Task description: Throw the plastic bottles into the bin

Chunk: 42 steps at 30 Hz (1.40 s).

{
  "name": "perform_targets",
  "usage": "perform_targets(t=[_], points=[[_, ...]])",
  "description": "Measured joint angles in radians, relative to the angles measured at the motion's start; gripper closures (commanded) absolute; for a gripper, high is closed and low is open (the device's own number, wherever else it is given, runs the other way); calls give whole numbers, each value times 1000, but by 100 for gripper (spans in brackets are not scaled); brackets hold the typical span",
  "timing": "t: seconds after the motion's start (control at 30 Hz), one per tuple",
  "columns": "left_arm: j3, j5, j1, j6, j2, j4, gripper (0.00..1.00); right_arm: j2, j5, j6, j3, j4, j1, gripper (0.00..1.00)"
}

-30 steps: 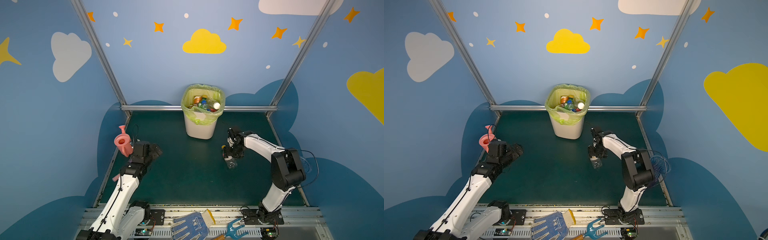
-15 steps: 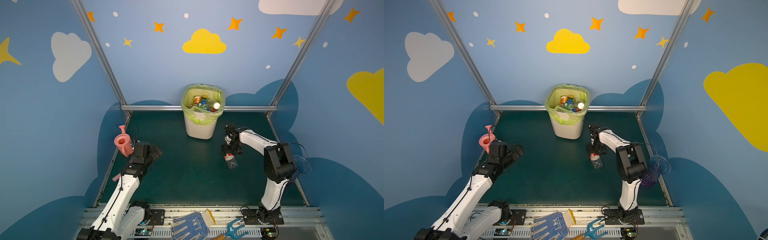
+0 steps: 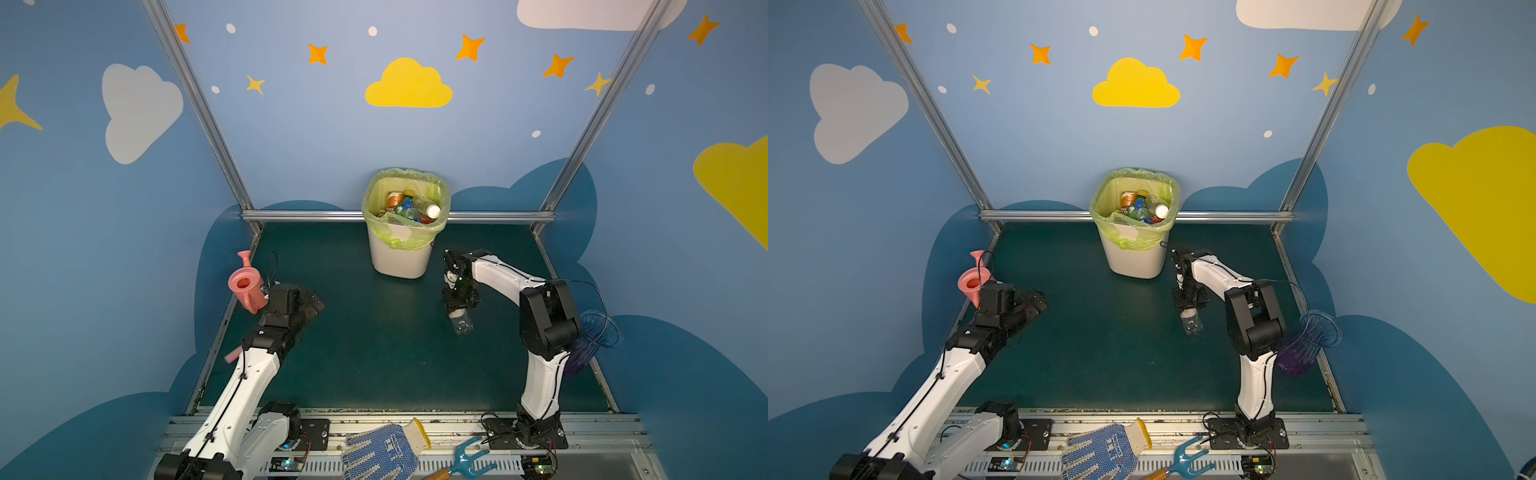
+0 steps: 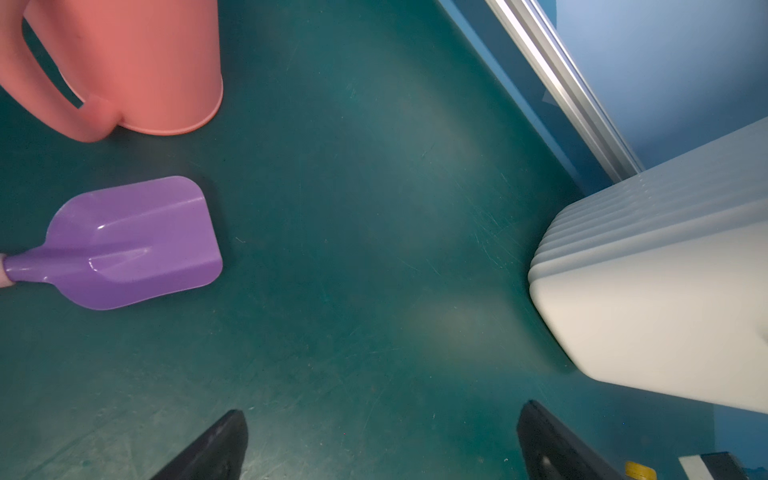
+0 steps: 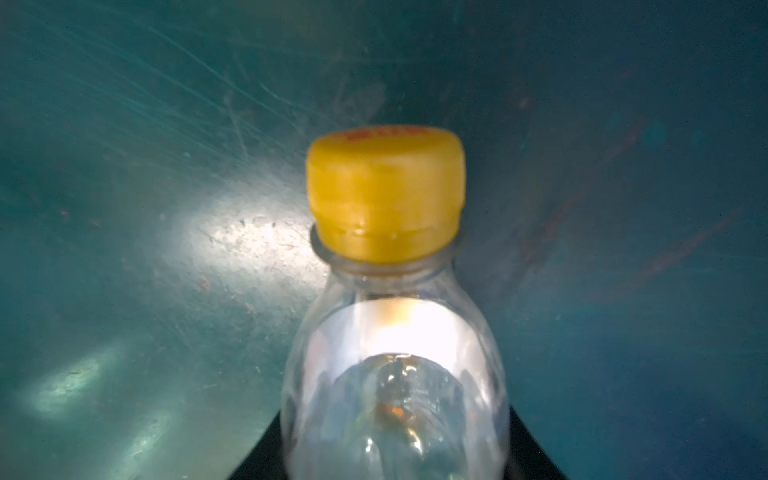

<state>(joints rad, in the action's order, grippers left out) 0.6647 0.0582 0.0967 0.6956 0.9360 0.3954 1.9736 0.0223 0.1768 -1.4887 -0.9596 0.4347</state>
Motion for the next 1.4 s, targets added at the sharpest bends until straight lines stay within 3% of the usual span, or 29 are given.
perform_targets(t=[0.17, 0.3, 0.5, 0.67, 0.77, 0.83, 1.0, 1.07, 1.17, 1.3, 1.4], points=[[-6, 0, -15, 1, 43, -3, 0, -98, -53, 2, -85, -11, -46, 53], [-7, 0, -29, 1, 82, -5, 0, -296, -84, 19, -229, 18, -146, 52], [-7, 2, -39, 2, 145, -14, 0, -601, -68, 69, -412, 222, -260, 47], [-6, -6, -40, 13, 185, -18, 0, -657, -133, 171, -465, 438, -253, 46], [-6, -18, -40, 18, 195, -18, 0, -546, -208, 240, -519, 530, -211, 43], [-6, -25, -40, 20, 196, -18, 0, -370, -269, 248, -651, 518, -150, 41], [-6, -29, -40, 21, 195, -16, 0, 212, -380, 185, -1228, 235, -39, 11], [-7, -29, -40, 20, 192, -10, 0, 330, -383, 171, -1331, 108, -28, 6], [-8, -27, -40, 19, 174, -10, 0, 288, -354, 156, -1242, 51, -41, 2], [-10, -25, -40, 20, 153, -11, 0, -106, -295, 156, -790, 207, -72, 2], [-19, -24, -40, 20, 148, -11, 0, -348, -276, 156, -706, 312, -114, 2]])
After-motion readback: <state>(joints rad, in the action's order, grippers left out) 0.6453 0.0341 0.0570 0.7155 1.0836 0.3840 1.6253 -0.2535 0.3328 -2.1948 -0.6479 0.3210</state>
